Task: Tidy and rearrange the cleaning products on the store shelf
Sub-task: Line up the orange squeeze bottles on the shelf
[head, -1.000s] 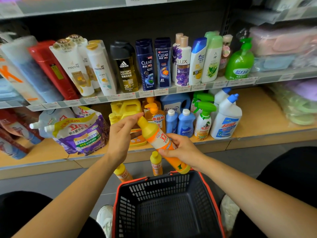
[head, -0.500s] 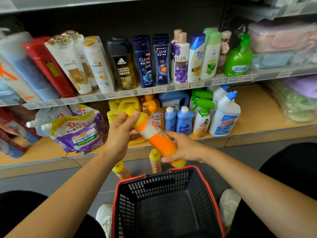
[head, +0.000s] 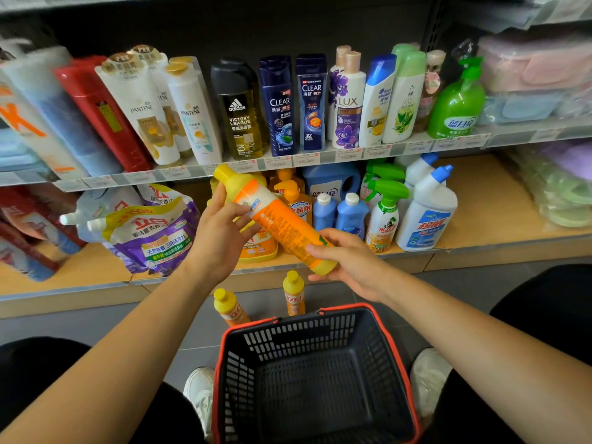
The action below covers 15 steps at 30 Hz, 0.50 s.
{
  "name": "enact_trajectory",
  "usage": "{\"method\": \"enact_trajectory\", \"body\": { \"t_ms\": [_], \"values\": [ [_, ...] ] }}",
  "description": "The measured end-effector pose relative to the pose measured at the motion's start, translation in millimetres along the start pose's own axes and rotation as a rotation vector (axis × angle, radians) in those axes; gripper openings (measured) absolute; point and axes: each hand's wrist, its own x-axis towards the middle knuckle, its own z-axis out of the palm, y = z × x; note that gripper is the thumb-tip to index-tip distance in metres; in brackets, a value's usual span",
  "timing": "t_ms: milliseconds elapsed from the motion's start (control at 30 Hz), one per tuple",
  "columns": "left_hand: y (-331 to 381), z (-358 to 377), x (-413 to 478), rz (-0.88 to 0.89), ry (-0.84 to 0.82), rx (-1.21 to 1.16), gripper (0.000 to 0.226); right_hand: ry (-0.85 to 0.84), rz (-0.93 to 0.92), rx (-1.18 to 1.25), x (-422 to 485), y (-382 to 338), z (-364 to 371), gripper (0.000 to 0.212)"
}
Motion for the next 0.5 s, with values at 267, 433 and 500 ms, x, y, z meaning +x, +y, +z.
{"method": "enact_trajectory", "body": {
  "t_ms": [267, 433, 500],
  "values": [
    [-3, -5, 0, 0.019, 0.144, 0.086, 0.052, 0.105, -0.074, 0.056, 1, 0, 2, 0.053],
    [-4, -11, 4, 0.000, 0.115, -0.011, 0.037, 0.078, -0.079, 0.162, 2, -3, -1, 0.034],
    [-5, -11, 3, -0.001, 0.115, -0.025, 0.037, 0.085, -0.121, 0.155, 3, -2, -1, 0.034]
  ]
}}
